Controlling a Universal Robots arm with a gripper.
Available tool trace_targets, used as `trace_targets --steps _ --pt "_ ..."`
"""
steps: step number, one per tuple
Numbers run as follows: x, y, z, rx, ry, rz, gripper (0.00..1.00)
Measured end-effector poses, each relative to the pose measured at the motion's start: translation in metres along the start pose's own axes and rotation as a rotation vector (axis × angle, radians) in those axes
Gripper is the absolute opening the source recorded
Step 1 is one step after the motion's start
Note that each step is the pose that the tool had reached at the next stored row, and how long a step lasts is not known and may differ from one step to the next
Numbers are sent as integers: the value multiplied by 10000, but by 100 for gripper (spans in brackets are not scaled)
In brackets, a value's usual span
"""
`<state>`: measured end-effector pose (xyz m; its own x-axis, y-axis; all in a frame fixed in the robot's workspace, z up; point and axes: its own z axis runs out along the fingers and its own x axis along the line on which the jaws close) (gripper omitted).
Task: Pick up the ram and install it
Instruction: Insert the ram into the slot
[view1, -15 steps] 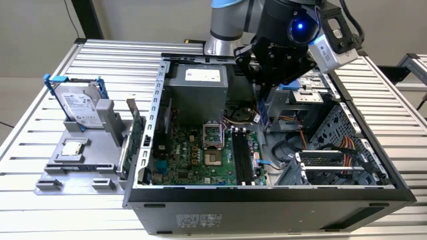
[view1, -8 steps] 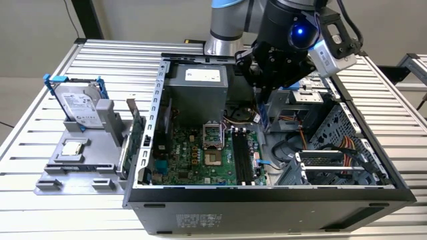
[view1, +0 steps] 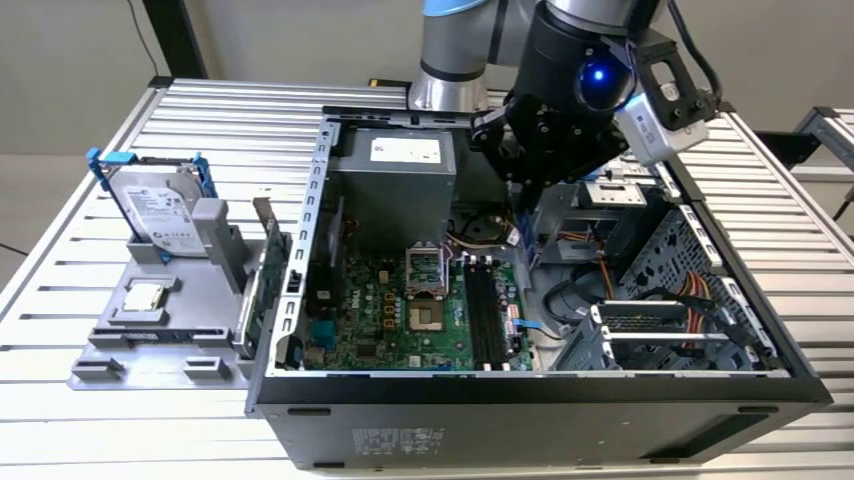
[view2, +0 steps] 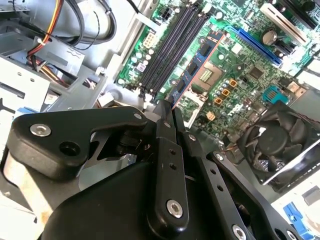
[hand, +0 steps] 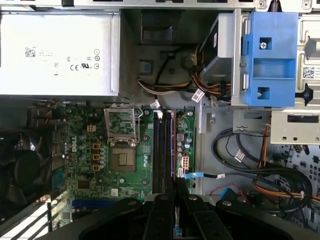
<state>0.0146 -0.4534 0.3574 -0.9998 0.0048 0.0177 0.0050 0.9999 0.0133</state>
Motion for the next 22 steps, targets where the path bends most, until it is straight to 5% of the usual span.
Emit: trace_targets --steps 22 --pt "-20 0 275 18 -25 55 0"
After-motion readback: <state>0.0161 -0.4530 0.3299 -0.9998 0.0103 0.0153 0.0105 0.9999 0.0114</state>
